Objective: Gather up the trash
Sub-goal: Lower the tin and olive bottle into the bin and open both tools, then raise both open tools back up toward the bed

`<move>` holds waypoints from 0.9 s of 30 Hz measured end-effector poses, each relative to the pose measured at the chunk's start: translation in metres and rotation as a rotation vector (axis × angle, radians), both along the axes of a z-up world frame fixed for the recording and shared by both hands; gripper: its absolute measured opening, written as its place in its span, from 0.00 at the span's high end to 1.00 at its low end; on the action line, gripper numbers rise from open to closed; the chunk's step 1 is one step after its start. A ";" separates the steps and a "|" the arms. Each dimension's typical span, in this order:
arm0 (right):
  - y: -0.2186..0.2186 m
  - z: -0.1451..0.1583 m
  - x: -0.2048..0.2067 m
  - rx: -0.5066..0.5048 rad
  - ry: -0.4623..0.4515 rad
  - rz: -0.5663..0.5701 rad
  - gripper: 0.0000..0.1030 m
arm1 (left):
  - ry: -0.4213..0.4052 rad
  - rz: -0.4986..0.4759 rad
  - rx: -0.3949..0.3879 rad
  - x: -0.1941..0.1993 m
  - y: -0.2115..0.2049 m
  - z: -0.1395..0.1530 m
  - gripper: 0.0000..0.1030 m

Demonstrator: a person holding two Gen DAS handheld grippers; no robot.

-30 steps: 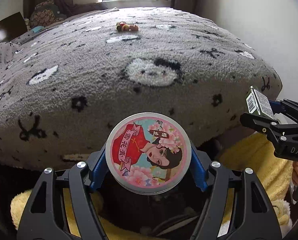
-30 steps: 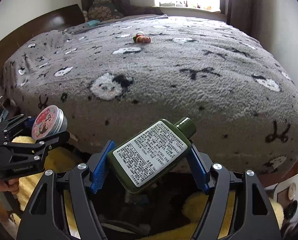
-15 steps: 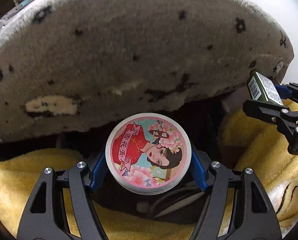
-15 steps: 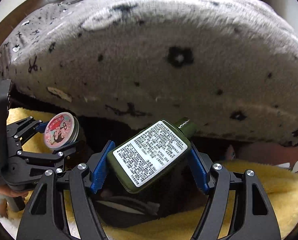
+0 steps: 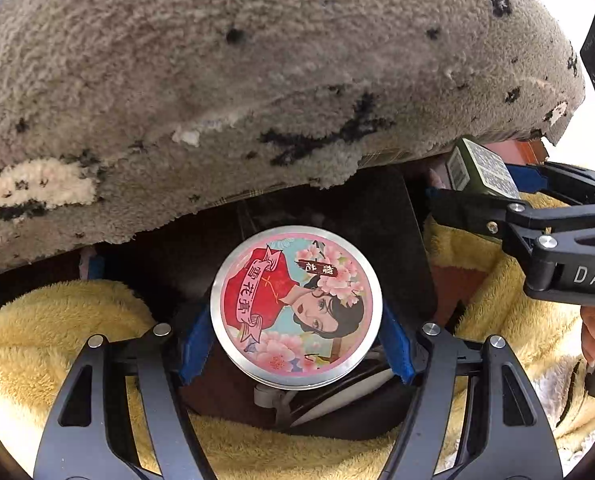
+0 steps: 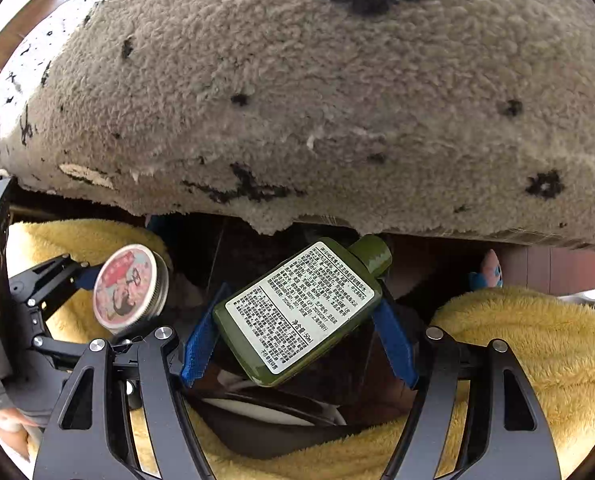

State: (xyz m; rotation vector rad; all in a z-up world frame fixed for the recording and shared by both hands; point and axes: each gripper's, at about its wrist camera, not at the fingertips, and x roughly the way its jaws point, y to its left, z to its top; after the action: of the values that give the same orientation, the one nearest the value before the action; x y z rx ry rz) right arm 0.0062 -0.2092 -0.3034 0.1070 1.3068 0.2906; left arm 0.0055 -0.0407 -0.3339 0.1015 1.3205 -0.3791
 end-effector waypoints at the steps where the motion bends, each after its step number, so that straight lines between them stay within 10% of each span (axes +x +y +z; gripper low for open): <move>1: 0.002 0.000 0.000 -0.001 0.001 0.005 0.30 | 0.004 -0.004 -0.002 0.000 -0.003 -0.001 0.35; 15: -0.005 0.028 0.005 0.004 -0.065 -0.043 0.17 | -0.051 0.006 -0.009 -0.008 -0.002 0.020 0.17; 27: -0.041 0.084 0.008 -0.016 -0.217 -0.098 0.10 | -0.274 0.036 -0.012 0.000 0.017 0.107 0.12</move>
State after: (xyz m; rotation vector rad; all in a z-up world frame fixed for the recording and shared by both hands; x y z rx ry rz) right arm 0.0137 -0.2500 -0.2198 0.1218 1.0852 0.2023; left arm 0.0059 -0.0238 -0.2268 0.1157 1.0481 -0.3299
